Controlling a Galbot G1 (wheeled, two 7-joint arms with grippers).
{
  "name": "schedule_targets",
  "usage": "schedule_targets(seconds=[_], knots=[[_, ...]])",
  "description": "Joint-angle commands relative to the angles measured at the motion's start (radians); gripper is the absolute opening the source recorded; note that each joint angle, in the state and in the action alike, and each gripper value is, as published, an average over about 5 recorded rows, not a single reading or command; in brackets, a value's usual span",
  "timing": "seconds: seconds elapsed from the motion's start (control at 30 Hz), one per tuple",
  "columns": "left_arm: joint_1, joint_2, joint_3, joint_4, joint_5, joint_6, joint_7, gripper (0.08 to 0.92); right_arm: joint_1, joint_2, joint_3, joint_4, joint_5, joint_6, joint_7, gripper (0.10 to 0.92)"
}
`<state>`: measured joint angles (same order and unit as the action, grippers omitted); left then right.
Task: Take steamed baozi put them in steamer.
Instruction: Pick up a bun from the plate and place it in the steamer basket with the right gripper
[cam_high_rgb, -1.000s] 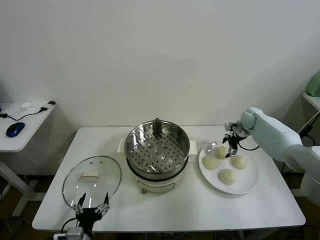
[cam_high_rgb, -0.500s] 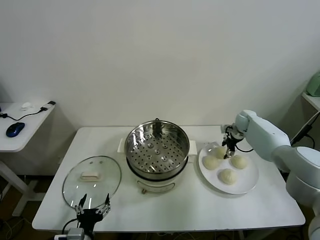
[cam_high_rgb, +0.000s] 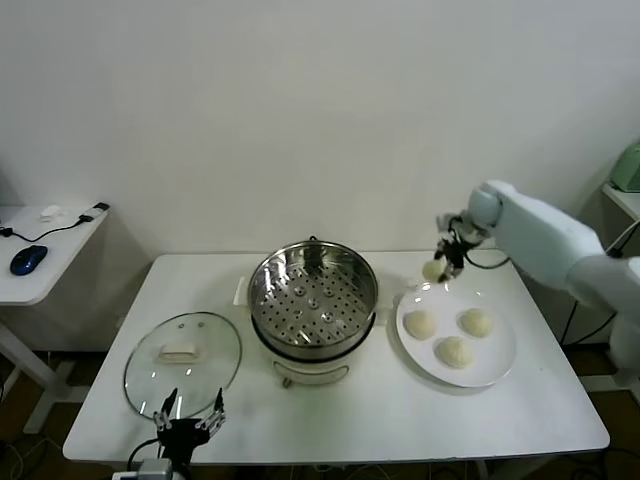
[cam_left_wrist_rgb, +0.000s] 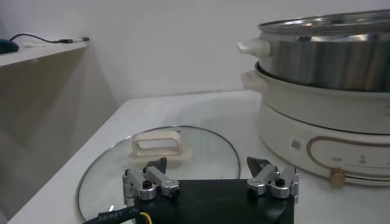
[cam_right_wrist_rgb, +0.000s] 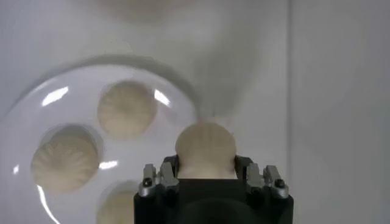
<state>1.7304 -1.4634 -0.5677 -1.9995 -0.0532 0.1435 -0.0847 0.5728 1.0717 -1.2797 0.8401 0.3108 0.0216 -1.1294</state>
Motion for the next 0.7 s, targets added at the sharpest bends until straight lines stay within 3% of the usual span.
schedule_targets(seconds=[0.03,0.17,0.3,0.5,0.7], knots=[[0.001,0.002,0.002,-0.002,0.003,0.000,0.000,0.823,0.410,0.053,-0.259,0.357,0.261,0.121,-0.033,0.602],[0.002,0.002,0.008,-0.004,0.005,-0.002,-0.001,0.823,0.465,0.164,-0.300,0.509,0.250,0.279,-0.024,0.602],[0.004,0.003,0.011,-0.006,0.007,-0.004,-0.002,0.823,0.374,0.229,-0.307,0.519,0.063,0.478,0.013,0.602],[0.009,0.007,0.011,-0.010,0.011,-0.008,-0.007,0.823,0.160,0.265,-0.223,0.306,-0.305,0.646,0.084,0.602],[0.017,0.008,0.013,-0.011,0.020,-0.014,-0.014,0.823,-0.037,0.326,-0.109,0.035,-0.515,0.728,0.181,0.602]])
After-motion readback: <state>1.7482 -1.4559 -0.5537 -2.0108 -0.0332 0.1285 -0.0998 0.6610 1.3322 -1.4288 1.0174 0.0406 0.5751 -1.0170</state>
